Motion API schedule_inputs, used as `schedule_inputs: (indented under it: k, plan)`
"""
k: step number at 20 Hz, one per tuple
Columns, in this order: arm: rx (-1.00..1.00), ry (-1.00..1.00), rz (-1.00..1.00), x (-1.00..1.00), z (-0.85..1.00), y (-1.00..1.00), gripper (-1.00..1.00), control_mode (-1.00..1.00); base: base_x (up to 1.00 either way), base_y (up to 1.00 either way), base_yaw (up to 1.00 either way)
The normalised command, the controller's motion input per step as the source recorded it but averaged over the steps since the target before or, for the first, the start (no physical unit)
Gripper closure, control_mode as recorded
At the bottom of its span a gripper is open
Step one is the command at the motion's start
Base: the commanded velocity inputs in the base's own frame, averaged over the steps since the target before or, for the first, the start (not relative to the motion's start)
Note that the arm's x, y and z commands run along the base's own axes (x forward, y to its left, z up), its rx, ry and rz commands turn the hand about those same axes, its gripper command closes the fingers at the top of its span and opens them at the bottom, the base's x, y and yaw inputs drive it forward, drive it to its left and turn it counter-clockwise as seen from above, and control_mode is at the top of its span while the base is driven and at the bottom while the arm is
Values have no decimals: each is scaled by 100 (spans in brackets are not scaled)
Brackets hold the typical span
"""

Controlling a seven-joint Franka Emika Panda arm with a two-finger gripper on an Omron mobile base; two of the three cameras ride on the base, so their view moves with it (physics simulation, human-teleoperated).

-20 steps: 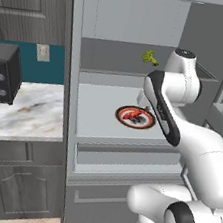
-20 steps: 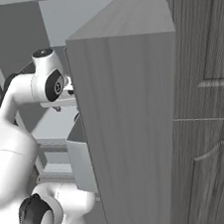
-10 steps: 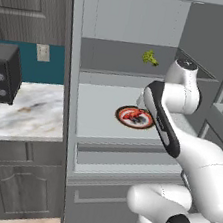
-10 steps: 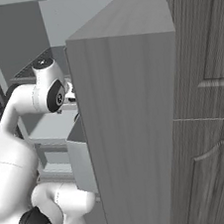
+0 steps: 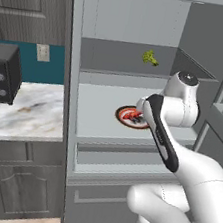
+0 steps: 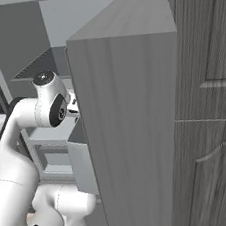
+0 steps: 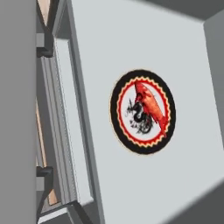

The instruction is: Transport the fish from the fridge to the microwave and turn on the microwave.

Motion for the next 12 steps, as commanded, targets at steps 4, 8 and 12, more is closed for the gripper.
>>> schedule_inputs:
  k: [4,8,12]
  plan:
    - [0,0,-8,0,-6,0,-100,-100,0,0,0]
    - [0,0,-11,6,-8,0,-100,-100,0,0,0]
    - [0,0,-12,7,-11,0,-100,-100,0,0,0]
